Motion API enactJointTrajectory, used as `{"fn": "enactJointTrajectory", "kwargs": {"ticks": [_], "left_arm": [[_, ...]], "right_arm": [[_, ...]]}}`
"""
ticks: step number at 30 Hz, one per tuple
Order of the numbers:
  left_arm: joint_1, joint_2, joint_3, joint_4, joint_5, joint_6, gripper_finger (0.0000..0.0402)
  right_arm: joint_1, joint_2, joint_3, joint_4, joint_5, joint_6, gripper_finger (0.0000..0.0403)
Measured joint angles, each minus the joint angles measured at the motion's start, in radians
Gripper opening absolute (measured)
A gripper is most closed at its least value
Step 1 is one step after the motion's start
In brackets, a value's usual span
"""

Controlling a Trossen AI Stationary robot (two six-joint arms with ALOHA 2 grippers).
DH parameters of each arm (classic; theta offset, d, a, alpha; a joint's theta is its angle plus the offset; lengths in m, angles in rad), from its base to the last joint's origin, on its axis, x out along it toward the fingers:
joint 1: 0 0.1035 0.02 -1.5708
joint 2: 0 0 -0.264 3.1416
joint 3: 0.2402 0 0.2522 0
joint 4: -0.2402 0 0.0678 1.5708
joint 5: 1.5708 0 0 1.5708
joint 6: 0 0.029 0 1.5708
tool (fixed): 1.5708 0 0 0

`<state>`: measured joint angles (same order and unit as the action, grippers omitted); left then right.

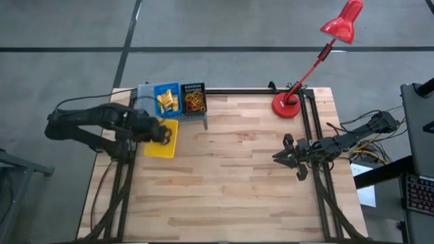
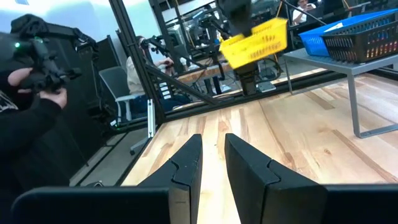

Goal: Pick & Place Office Desk Supplies
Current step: Put the yellow bin with key chains on the shelf

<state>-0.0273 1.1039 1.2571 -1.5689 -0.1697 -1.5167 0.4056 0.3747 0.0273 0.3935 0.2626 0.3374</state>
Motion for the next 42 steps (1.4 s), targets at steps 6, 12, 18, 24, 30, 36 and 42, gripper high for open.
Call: {"fn": "enactJointTrajectory", "kwargs": {"ticks": [6,12,18,24,30,36,42], "left_arm": [[0.151,-0.012,0.062,-0.003,-0.031,0.113,0.0006],[0.333,-0.007,0.089,-0.002,-0.041,0.217,0.0006],[0.528,-0.006,0.129,-0.002,-0.044,0.355,0.0006],[0.725,-0.007,0.196,-0.002,-0.049,0.518,0.0006],[0.877,-0.007,0.219,-0.002,-0.041,0.651,0.0006],[0.965,0.004,0.21,-0.002,-0.01,0.704,0.0006],[1.032,0.052,0.21,-0.002,-0.003,0.743,0.0006]], "right_arm": [[0.0,0.0,0.0,0.0,0.0,0.0,0.0068],[0.0,0.0,0.0,0.0,0.0,0.0,0.0068],[0.0,0.0,0.0,0.0,0.0,0.0,0.0068],[0.0,0.0,0.0,0.0,0.0,0.0,0.0068],[0.0,0.0,0.0,0.0,0.0,0.0,0.0068],[0.0,0.0,0.0,0.0,0.0,0.0,0.0068],[0.0,0.0,0.0,0.0,0.0,0.0,0.0068]]}}
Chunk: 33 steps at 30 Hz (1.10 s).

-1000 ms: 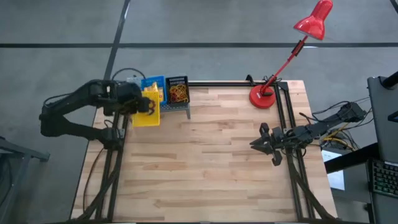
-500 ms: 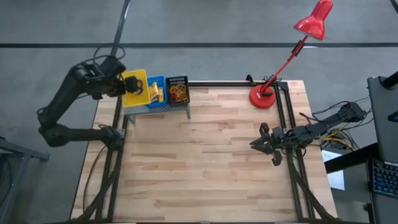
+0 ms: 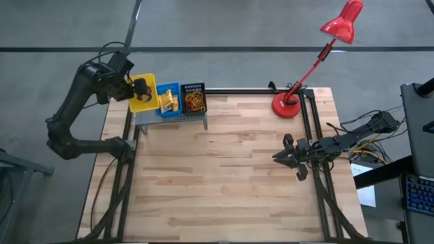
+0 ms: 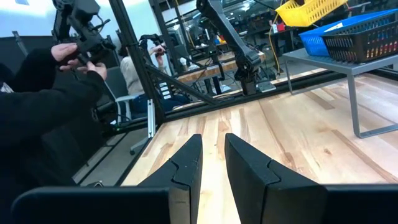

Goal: Pick & Place Office Desk Supplies
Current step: Put the yellow bin with key chains on the shelf

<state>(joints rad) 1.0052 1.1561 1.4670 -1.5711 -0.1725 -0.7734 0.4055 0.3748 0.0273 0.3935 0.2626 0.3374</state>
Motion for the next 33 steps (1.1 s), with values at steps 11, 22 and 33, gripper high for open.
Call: {"fn": "enactJointTrajectory", "kwargs": {"ticks": [11,22,33], "left_arm": [[0.097,0.092,0.0,0.001,-0.011,0.043,0.0006],[0.163,0.04,0.0,0.0,0.005,0.077,0.0006],[0.168,0.037,-0.004,0.001,0.029,0.127,0.0006]], "right_arm": [[0.0,0.0,0.0,0.0,0.0,0.0,0.0068],[0.0,0.0,0.0,0.0,0.0,0.0,0.0068],[0.0,0.0,0.0,0.0,0.0,0.0,0.0068]]}}
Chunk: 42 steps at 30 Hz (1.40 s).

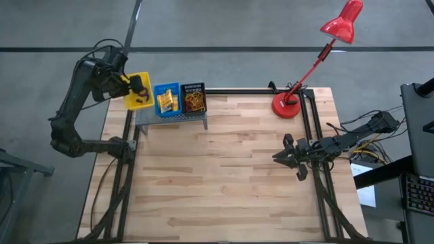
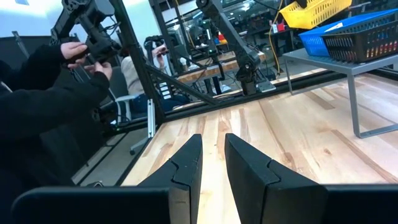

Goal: Pick & Place Office Desk Supplies
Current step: Put the yellow bin with key chains on the shelf

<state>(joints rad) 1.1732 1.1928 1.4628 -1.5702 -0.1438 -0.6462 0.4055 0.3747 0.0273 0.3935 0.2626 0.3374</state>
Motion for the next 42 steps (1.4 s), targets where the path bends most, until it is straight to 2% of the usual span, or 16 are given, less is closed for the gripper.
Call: {"fn": "enactJointTrajectory", "kwargs": {"ticks": [14,20,26,33,37,42], "left_arm": [[0.001,0.0,-0.194,-0.002,0.059,0.009,0.0006],[0.001,0.0,-0.201,0.008,0.057,0.019,0.0012],[0.008,0.014,-0.201,0.06,0.012,0.026,0.0013],[0.008,0.059,-0.226,0.071,0.035,0.048,0.0013],[0.009,0.075,-0.226,0.077,0.041,0.119,0.0023],[0.009,0.072,-0.225,0.073,0.044,0.101,0.0046]], "right_arm": [[0.0,0.0,0.0,0.0,0.0,0.0,0.0068],[0.0,0.0,0.0,0.0,0.0,0.0,0.0068],[0.0,0.0,0.0,0.0,0.0,0.0,0.0068],[0.0,0.0,0.0,0.0,0.0,0.0,0.0068],[0.0,0.0,0.0,0.0,0.0,0.0,0.0068],[0.0,0.0,0.0,0.0,0.0,0.0,0.0068]]}}
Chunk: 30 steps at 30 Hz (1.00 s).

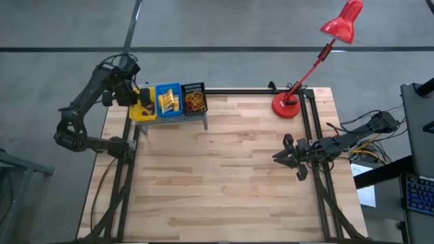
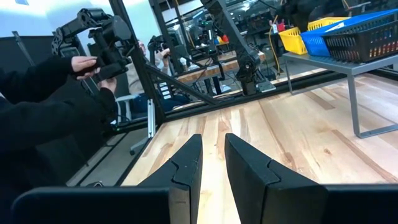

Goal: Pick & Place Office Desk Supplies
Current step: Put the yellow bin with key chains on the shelf, then return to Home Position

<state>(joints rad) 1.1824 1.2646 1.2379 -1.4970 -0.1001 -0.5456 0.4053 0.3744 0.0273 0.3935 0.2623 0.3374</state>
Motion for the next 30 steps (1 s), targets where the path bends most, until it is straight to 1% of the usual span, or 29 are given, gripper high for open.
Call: {"fn": "enactJointTrajectory", "kwargs": {"ticks": [9,15,19,26,30], "left_arm": [[0.007,-0.001,0.004,0.0,0.0,-0.004,0.0112],[0.007,-0.005,0.02,-0.025,0.004,-0.005,0.014],[0.009,-0.005,0.079,-0.073,-0.003,-0.014,0.0149],[0.008,-0.029,0.21,-0.074,-0.011,-0.008,0.0153],[0.003,-0.058,0.301,-0.074,0.007,-0.008,0.0153]], "right_arm": [[0.0,0.0,0.0,0.0,0.0,0.0,0.0068],[0.0,0.0,0.0,0.0,0.0,0.0,0.0068],[0.0,0.0,0.0,0.0,0.0,0.0,0.0068],[0.0,0.0,0.0,0.0,0.0,0.0,0.0068],[0.0,0.0,0.0,0.0,0.0,0.0,0.0068]]}}
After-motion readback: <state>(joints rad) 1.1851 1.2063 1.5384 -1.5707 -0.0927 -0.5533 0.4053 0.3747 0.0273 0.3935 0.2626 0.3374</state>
